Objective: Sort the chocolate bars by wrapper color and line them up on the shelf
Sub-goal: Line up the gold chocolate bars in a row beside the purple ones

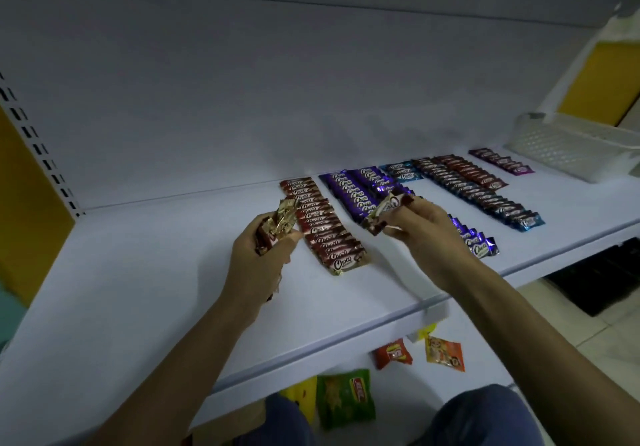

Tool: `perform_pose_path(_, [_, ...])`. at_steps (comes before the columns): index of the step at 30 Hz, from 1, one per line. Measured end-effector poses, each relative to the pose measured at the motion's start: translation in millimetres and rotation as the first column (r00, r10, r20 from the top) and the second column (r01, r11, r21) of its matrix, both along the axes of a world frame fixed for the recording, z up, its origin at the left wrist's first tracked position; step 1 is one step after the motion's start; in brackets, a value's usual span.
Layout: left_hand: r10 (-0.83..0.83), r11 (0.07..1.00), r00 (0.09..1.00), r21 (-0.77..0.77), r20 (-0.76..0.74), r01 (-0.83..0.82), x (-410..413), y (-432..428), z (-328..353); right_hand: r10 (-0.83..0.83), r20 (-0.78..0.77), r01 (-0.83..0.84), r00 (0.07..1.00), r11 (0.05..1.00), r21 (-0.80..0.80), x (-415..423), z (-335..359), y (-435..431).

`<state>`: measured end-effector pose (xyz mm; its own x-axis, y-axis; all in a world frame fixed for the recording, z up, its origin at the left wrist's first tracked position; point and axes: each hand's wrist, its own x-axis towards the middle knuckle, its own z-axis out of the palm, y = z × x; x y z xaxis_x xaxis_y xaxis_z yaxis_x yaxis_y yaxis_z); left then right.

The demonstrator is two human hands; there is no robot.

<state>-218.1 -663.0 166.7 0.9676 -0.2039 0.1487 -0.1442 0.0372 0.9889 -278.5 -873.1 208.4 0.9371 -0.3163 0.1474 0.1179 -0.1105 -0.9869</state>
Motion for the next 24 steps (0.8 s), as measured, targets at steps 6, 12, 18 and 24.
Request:
perform_pose_path(6, [0.017,0.999,0.999,0.031,0.031,-0.018,-0.7,-1.6,-1.1,0.196,-0.058,-0.197,0.979,0.829,-0.524,-9.6,8.7,-23.4])
perform_pose_path(12, [0.034,0.999,0.999,0.032,0.033,-0.035,-0.7,-2.8,-1.0,0.236,-0.171,-0.281,0.957,0.586,-0.761,-3.6,-4.7,-15.4])
perform_pose_path(18, [0.035,0.999,0.998,0.033,0.045,-0.036,-0.2,-3.5,-2.4,0.142,-0.186,-0.233,0.972,0.579,-0.781,2.4,-15.5,-15.9])
perform_pose_path(24, [0.019,0.999,0.999,0.037,0.047,-0.021,0.8,-2.3,-2.8,0.144,-0.145,-0.202,0.979,0.580,-0.789,5.8,-21.3,-16.6])
